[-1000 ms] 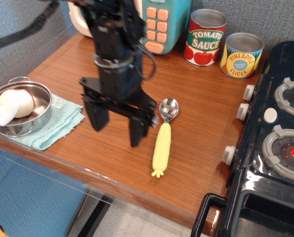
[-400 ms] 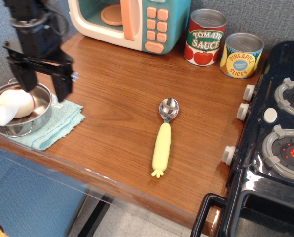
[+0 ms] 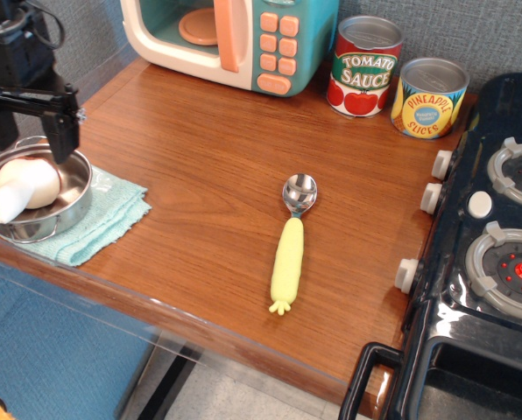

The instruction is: Move the white item to the front of the microwave

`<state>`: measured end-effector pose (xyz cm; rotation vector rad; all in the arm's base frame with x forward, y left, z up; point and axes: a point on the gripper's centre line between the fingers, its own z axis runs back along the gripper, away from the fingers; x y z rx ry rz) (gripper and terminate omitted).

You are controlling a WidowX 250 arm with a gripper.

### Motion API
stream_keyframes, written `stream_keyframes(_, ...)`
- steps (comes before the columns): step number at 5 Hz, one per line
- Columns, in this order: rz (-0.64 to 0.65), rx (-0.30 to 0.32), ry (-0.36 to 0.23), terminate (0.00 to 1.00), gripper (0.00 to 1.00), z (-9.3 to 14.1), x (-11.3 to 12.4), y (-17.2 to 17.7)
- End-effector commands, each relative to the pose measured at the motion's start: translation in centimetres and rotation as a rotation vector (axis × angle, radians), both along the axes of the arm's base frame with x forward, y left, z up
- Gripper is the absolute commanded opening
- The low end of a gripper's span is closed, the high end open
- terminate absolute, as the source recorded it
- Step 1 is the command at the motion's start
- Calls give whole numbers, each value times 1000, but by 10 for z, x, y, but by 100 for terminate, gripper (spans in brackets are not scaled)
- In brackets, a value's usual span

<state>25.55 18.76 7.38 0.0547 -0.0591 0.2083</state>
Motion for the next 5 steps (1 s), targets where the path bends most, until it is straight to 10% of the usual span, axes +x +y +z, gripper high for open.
stream_keyframes(1,49,28,53,0,100,2,-14,9)
stream_keyframes(4,108,38,160,0,100,-32,-11,9)
stream_keyframes(5,86,37,136,0,0,-25,-8,6)
